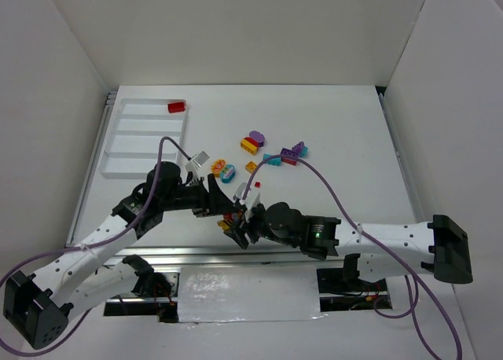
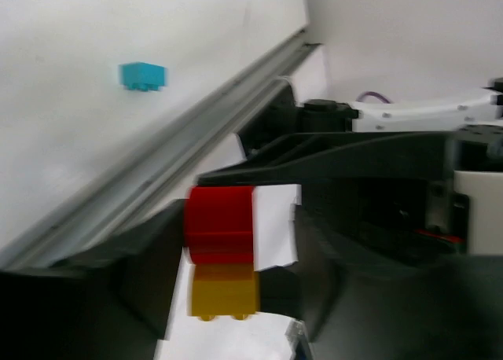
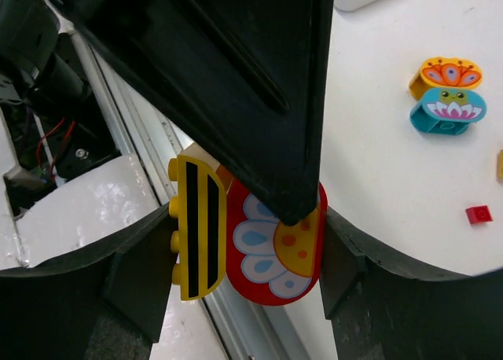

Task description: Sort the legos into containers by color

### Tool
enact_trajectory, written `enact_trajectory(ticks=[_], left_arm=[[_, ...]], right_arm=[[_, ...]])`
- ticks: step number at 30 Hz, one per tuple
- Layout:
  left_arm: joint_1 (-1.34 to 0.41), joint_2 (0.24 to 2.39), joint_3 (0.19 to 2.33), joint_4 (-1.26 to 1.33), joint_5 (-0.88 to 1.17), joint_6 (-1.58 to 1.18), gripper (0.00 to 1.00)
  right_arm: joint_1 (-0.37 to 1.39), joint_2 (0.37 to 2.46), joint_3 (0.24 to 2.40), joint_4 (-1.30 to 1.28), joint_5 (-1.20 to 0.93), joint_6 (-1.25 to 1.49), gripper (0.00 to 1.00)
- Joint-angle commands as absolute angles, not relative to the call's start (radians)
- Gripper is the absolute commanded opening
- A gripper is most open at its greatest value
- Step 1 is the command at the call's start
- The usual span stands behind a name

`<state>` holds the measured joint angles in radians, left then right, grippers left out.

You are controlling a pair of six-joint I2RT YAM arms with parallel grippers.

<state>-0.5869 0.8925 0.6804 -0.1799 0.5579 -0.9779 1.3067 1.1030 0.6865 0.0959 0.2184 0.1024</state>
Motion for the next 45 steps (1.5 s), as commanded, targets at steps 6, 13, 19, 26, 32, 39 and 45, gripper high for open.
enact_trajectory(ticks=[6,13,19,26,32,39,45], left_arm=[[-0.684,0.950,0.715,-0.086,0.528,-0.980,0.23],[-0.695,0.937,0.700,-0.008,0.566,-0.980,0.00],[-0.693,0.890,0.722,-0.058,0.474,-0.940,0.00],[-0.693,0.847,0.810,-0.170,0.229,-0.896,0.00],[-0.695,0.830,0.833,-0.146,0.108,-0.887,0.00],[-0.693,0.717,0.729,0.133,0.115,-0.965,0.00],[-0.693,0.660,0.605,0.403,0.224,-1.025,0.00]], right_arm=[[1.309,1.094,0.730,0.147,0.350,0.074,0.01],[1.309,1.106,0.724,0.173,0.325,0.087,0.32],[1.279,1.083,0.681,0.204,0.315,0.162,1.00],[1.154,0.927,0.598,0.210,0.047,0.248,1.00],[1.049,0.776,0.555,0.176,-0.145,0.297,1.00],[0.966,0.712,0.439,0.377,-0.263,0.536,1.00],[0.960,0.741,0.387,0.714,-0.305,0.721,0.98]])
